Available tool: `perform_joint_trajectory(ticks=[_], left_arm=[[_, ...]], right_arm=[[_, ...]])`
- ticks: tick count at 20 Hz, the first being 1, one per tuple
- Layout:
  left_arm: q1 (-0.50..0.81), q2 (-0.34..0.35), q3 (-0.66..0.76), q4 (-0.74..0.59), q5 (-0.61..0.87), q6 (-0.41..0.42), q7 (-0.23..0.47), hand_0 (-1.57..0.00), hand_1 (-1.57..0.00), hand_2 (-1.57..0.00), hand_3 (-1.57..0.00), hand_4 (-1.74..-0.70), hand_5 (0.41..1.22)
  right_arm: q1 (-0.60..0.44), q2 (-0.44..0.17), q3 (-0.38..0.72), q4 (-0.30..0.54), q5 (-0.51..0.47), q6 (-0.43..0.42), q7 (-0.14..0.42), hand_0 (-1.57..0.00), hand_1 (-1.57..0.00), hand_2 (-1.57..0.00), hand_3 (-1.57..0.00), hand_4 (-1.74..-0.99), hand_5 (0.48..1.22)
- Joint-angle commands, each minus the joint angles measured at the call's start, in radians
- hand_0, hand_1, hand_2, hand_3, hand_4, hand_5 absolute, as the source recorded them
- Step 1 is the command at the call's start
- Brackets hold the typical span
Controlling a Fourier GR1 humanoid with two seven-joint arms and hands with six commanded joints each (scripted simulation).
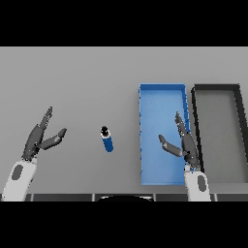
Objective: Pick up the blue pipe and place it into the blue bin.
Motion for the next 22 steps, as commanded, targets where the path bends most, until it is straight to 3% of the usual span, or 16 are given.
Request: perform_joint_trajectory(ticks=[1,4,8,12,13,16,22], left_arm=[[-0.006,0.012,0.002,0.006,0.001,-0.012,0.000,0.00,0.00,0.00,0.00,-1.01,0.589],[0.004,0.023,-0.002,-0.003,0.014,-0.043,-0.011,0.00,0.00,0.00,0.00,-1.01,0.589],[0.013,0.051,-0.044,-0.043,0.032,-0.145,-0.024,0.00,0.00,0.00,0.00,-1.02,0.582],[0.014,0.072,-0.112,-0.106,0.018,-0.214,0.031,0.00,0.00,0.00,0.00,-1.04,0.532],[0.012,0.073,-0.128,-0.133,0.023,-0.223,0.061,0.00,0.00,0.00,0.00,-1.05,0.513],[0.015,0.049,-0.183,-0.167,0.007,-0.244,0.101,0.00,0.00,0.00,0.00,-1.09,0.480],[-0.017,-0.044,-0.271,-0.140,-0.059,-0.257,0.102,0.00,0.00,0.00,0.00,-1.11,0.447]], right_arm=[[0.013,-0.004,0.010,-0.018,0.008,0.005,0.010,0.00,0.00,0.00,0.00,-1.232,0.599],[0.007,-0.009,0.013,-0.022,0.020,-0.002,0.038,0.00,0.00,0.00,0.00,-1.226,0.593],[-0.006,-0.011,0.022,-0.023,0.039,-0.008,0.042,0.00,0.00,0.00,0.00,-1.215,0.587],[-0.004,-0.024,0.019,-0.031,0.019,0.018,0.004,0.00,0.00,0.00,0.00,-1.225,0.603],[-0.005,-0.020,0.023,-0.030,0.028,0.012,0.019,0.00,0.00,0.00,0.00,-1.229,0.606],[-0.015,-0.023,0.012,-0.012,0.023,0.010,0.010,0.00,0.00,0.00,0.00,-1.244,0.607],[-0.007,-0.011,0.018,-0.027,0.018,0.010,0.008,0.00,0.00,0.00,0.00,-1.265,0.616]])
